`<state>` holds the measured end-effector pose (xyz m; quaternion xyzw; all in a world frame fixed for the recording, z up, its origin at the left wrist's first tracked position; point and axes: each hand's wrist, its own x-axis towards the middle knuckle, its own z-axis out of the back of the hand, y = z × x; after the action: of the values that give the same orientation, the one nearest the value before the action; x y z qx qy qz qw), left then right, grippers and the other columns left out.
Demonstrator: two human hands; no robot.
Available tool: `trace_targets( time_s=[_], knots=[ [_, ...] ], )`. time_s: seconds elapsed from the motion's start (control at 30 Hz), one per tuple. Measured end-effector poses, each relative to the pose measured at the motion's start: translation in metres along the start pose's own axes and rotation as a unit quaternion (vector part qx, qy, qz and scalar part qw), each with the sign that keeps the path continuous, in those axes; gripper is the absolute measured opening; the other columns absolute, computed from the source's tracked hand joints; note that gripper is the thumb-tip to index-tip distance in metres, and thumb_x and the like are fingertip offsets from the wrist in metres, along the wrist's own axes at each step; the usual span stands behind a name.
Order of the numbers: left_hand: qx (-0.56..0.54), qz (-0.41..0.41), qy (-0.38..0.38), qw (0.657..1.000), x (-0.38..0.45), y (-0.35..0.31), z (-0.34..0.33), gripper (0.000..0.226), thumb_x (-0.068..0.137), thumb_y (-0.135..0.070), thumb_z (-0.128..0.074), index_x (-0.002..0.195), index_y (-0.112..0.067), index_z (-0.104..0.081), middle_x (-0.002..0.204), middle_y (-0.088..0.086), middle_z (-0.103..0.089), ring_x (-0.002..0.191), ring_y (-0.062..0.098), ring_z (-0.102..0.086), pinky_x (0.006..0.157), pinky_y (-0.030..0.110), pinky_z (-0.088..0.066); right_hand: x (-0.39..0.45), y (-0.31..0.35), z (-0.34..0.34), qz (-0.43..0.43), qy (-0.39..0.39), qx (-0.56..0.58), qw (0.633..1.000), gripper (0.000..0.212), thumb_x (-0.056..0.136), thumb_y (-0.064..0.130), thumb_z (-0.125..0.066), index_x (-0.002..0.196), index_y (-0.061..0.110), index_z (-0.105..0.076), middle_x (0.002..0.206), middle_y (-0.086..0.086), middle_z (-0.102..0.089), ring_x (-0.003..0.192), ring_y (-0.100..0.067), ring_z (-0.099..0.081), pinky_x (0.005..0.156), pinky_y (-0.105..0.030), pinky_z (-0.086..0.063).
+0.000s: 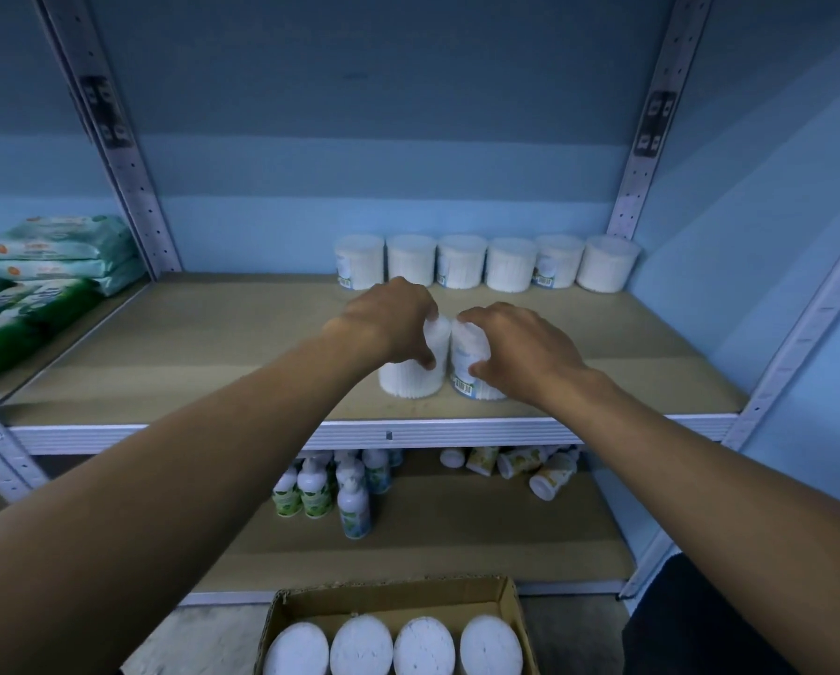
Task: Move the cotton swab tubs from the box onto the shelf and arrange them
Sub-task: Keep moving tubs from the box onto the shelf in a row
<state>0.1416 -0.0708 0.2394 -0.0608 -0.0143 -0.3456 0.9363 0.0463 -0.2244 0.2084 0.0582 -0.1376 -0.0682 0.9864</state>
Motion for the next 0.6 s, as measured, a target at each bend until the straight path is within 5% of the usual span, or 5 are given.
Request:
trace_targets(
  time_s=[0.3,0.5,0.6],
  knots=[
    [0.010,-0.059,0.000,0.998,0.042,-0.076,-0.012,0.063,0.072,-0.046,-0.083,0.125,-0.018,-0.064,0.128,0.005,-0.062,0.114,0.027,-0.060,0.092,0.042,-0.053,-0.018,-0.069,0.021,-0.052,0.025,-0.032,0.998,0.031,0.077,0.016,-0.064,0.102,0.034,-0.057,0.111,0.002,-0.060,0.103,-0.029,-0.059,0.066,-0.033,-0.042],
    [0.011,-0.070,0.004,0.997,0.060,-0.110,-0.016,0.064,0.075,-0.044,-0.081,0.129,-0.016,-0.062,0.127,0.010,-0.060,0.111,0.029,-0.061,0.091,0.041,-0.054,-0.024,-0.100,0.025,-0.077,0.022,-0.056,0.995,0.050,0.080,0.010,-0.062,0.126,0.029,-0.058,0.127,-0.003,-0.061,0.114,-0.033,-0.059,0.084,-0.042,-0.054],
    [0.015,-0.077,0.014,0.997,0.068,-0.120,-0.017,0.064,0.074,-0.040,-0.083,0.129,-0.016,-0.062,0.125,0.009,-0.063,0.111,0.027,-0.062,0.090,0.039,-0.054,-0.021,-0.108,0.025,-0.082,0.022,-0.069,0.994,0.041,0.079,0.011,-0.061,0.117,0.026,-0.059,0.122,-0.004,-0.063,0.109,-0.033,-0.061,0.082,-0.040,-0.054]
  ],
)
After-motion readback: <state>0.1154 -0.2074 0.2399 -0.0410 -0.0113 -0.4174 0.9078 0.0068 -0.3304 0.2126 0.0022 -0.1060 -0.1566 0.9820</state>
